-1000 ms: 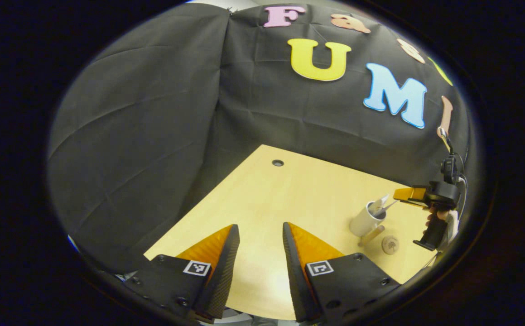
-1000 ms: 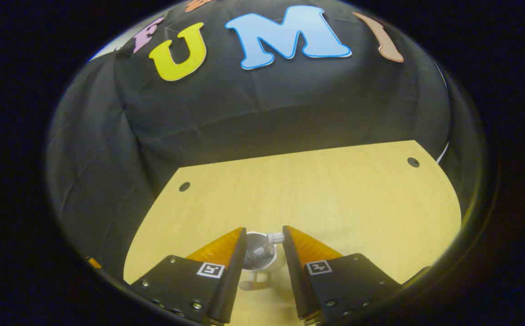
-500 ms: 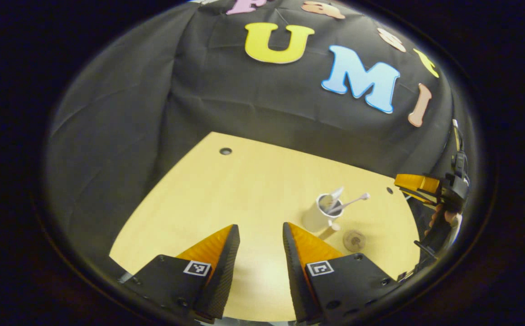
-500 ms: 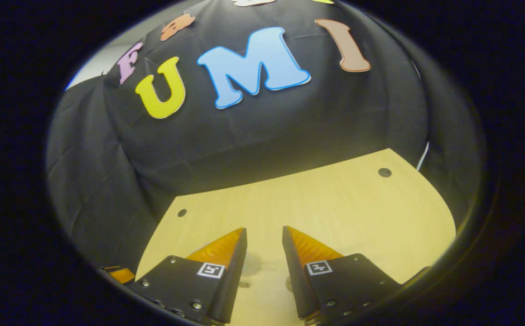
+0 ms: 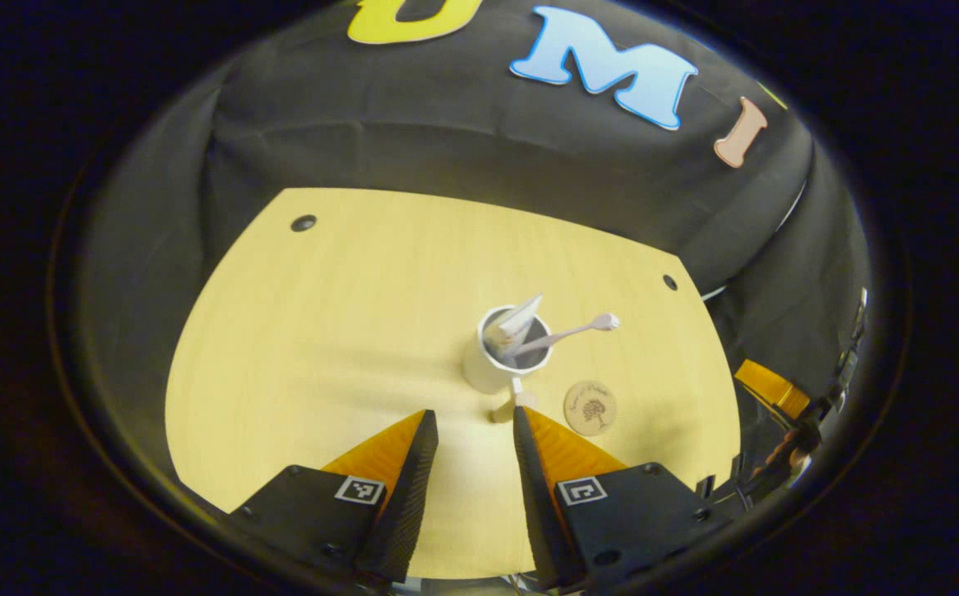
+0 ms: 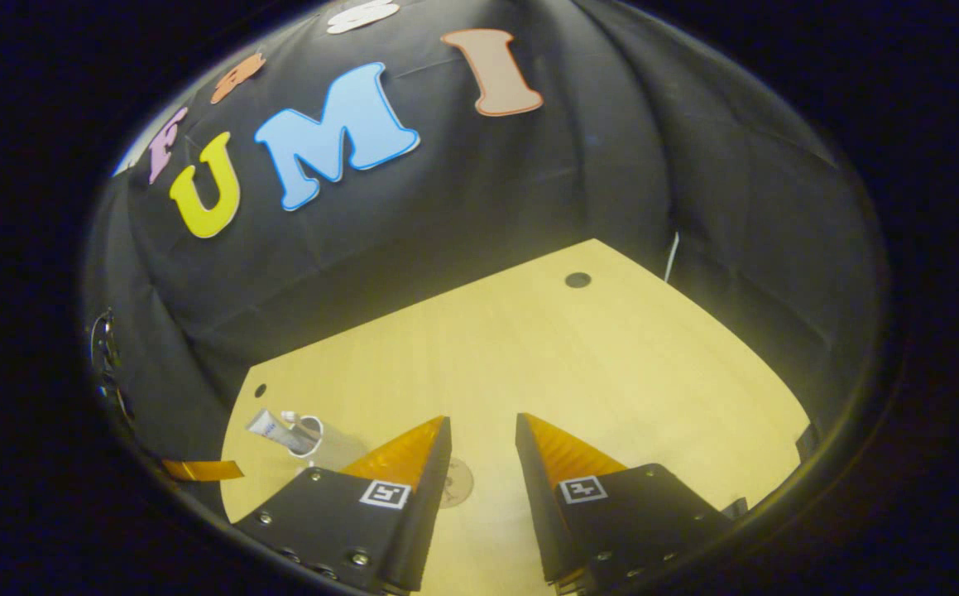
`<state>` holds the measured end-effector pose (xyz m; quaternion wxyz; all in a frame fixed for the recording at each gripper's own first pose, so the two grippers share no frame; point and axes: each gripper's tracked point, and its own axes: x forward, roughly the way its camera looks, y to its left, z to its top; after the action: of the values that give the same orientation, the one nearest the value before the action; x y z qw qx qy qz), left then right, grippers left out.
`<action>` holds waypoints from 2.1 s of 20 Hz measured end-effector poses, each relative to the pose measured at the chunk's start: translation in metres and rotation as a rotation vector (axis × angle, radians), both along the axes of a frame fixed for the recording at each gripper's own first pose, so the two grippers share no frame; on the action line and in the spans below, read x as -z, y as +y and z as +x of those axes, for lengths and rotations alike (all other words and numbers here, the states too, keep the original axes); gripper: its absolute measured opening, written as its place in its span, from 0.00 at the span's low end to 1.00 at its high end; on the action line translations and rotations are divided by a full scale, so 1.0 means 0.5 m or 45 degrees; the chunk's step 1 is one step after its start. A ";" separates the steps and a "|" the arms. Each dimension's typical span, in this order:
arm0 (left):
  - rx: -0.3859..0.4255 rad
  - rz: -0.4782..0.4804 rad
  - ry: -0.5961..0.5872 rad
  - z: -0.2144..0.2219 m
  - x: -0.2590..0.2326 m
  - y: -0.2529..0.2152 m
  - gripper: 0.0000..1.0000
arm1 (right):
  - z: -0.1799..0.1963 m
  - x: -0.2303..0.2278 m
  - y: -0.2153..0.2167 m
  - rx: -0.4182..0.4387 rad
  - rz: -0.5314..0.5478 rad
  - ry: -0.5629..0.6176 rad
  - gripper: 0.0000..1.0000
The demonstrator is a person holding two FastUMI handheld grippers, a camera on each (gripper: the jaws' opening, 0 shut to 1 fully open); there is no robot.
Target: Put the toothbrush and toothpaste on the desktop into the cup, then pick up the cup and place it on the coaster on the desktop.
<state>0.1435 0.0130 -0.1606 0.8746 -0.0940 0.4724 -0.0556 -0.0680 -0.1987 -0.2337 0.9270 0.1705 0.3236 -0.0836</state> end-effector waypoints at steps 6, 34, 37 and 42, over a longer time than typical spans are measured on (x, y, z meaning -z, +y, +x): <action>0.112 0.042 0.194 0.034 0.064 -0.054 0.69 | -0.087 0.047 -0.088 0.157 0.026 0.067 0.51; -0.034 0.269 0.397 0.107 0.176 -0.149 0.56 | -0.153 0.136 -0.180 0.307 0.137 0.185 0.51; -0.091 0.287 0.409 0.116 0.189 -0.154 0.58 | -0.142 0.152 -0.182 0.271 0.157 0.213 0.51; -0.219 0.339 0.375 0.141 0.208 -0.137 0.55 | -0.130 0.175 -0.197 0.223 0.181 0.259 0.51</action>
<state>0.2142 -0.0556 -0.2644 0.8025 -0.0248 0.5883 0.0965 -0.1332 -0.2970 -0.3213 0.8641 0.2539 0.4048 -0.1578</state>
